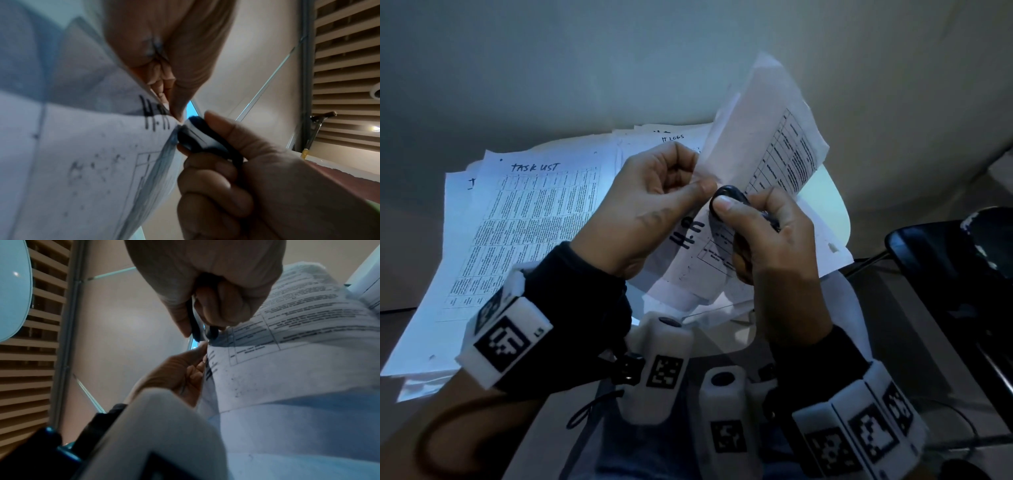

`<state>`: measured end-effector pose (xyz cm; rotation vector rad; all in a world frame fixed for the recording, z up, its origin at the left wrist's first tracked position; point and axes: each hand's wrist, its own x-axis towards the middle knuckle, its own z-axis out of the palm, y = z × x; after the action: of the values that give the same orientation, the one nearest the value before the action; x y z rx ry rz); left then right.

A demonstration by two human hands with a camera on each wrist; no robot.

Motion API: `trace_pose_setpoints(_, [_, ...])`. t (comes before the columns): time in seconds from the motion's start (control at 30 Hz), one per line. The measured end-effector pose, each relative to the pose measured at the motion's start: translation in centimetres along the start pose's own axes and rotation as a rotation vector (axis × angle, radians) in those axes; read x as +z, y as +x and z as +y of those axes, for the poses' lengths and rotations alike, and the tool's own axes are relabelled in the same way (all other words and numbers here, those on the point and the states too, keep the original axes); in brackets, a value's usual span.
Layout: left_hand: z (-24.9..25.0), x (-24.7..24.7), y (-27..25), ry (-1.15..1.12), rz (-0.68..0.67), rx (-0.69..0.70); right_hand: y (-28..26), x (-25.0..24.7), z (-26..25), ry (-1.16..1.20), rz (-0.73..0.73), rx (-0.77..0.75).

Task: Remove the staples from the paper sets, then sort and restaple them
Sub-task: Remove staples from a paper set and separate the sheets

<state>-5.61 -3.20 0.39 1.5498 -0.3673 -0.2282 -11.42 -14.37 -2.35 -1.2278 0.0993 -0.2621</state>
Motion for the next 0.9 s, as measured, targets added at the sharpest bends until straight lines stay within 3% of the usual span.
trace_pose_setpoints(0.27, [0.1,-1.9,0.6,0.085,0.11,0.007,0.6,-2.8,0.3,-0.237,0.027,-0.077])
trace_pose_setpoints(0.4, [0.1,-2.6,0.8,0.069,0.119,-0.005,2.7,-6.6,3.3,-0.907,0.169,-0.056])
trace_pose_setpoints(0.47, [0.1,-2.6,0.8,0.053,0.129,-0.005,3.3,-7.6,4.6,-1.115,0.168,-0.001])
trace_pose_setpoints(0.67, [-0.1,-2.0,1.0,0.045,0.158,0.001,4.8,-8.0,5.8,-1.311,0.076,0.041])
trace_pose_setpoints(0.73, [-0.1,-1.8,1.0,0.044,0.163,0.01,4.7,-7.9,5.3,-1.267,0.081,0.029])
trace_pose_setpoints(0.77, [-0.1,-1.8,1.0,0.043,0.165,0.013,4.4,-7.6,4.6,-1.2,0.128,-0.04])
trace_pose_setpoints(0.83, [-0.1,-1.7,0.9,0.05,0.169,0.019,3.6,-6.3,3.0,-1.056,0.238,-0.33])
trace_pose_setpoints(0.9, [-0.1,-1.3,0.8,0.055,0.163,0.026,2.6,-3.9,1.1,-0.942,0.222,-0.528])
